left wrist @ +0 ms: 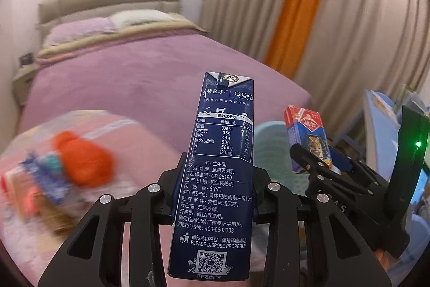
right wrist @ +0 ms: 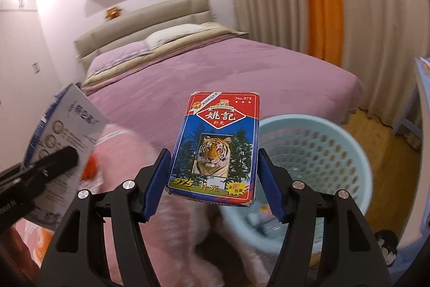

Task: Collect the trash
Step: 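Carry carton and tiger box to the wastebasket and open both tools, then grasp the red-white paper cup with left tool while right tool grasps orange bag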

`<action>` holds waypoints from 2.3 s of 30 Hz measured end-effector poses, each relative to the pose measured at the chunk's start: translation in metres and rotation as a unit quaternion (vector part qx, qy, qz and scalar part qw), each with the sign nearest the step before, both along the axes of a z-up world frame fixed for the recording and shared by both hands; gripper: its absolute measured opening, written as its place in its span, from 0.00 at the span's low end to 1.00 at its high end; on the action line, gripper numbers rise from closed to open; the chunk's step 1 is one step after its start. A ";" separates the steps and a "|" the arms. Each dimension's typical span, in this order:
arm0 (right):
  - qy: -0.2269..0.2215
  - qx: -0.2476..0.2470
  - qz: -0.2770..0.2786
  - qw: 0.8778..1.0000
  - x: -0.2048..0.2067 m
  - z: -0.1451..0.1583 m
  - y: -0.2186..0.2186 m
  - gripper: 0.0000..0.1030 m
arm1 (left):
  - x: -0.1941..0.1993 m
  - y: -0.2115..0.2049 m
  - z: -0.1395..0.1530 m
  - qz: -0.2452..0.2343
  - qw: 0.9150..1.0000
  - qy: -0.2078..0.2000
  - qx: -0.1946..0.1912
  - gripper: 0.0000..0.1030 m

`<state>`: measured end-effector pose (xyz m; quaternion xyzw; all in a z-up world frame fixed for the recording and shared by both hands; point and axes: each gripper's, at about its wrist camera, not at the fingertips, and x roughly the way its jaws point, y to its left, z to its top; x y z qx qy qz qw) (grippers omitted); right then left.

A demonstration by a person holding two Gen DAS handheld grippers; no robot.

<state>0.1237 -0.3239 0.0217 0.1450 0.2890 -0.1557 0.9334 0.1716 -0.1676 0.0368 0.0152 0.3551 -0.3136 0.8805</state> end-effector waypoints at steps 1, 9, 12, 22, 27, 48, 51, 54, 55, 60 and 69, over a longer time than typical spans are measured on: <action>0.002 0.002 -0.013 1.000 -0.001 -0.002 -0.013 0.59 | 0.002 -0.008 -0.004 -0.007 1.000 0.007 -0.003 0.34; 0.036 0.030 -0.077 0.996 -0.002 -0.036 -0.094 0.59 | 0.027 -0.097 -0.051 -0.059 0.997 0.054 -0.007 0.35; 0.054 0.046 -0.099 0.993 0.000 -0.058 -0.120 0.59 | 0.036 -0.120 -0.070 -0.065 0.995 0.070 -0.002 0.35; 0.095 0.083 -0.100 0.987 0.000 -0.098 -0.151 0.62 | 0.041 -0.147 -0.101 -0.057 0.994 0.091 0.018 0.66; 0.091 0.085 -0.096 0.987 -0.007 -0.100 -0.152 0.62 | 0.037 -0.135 -0.092 -0.055 0.995 0.084 -0.003 0.70; -0.013 0.043 0.027 0.999 -0.026 -0.003 -0.027 0.62 | -0.038 0.019 0.009 0.004 0.998 -0.031 -0.059 0.70; -0.023 0.032 0.061 0.997 -0.022 0.010 0.006 0.62 | -0.047 0.060 0.021 0.037 0.996 -0.050 -0.059 0.70; -0.033 0.024 0.100 0.994 -0.016 0.020 0.038 0.62 | -0.050 0.099 0.027 0.074 0.994 -0.062 -0.055 0.70; -0.035 0.022 0.111 0.993 -0.013 0.022 0.047 0.62 | -0.050 0.116 0.028 0.093 0.992 -0.065 -0.049 0.70; -0.037 0.010 0.187 0.982 0.017 0.028 0.105 0.62 | -0.036 0.192 0.022 0.189 0.980 -0.067 -0.012 0.70; -0.001 -0.005 0.274 0.962 0.085 0.012 0.176 0.62 | 0.028 0.281 -0.031 0.272 0.962 0.002 0.028 0.70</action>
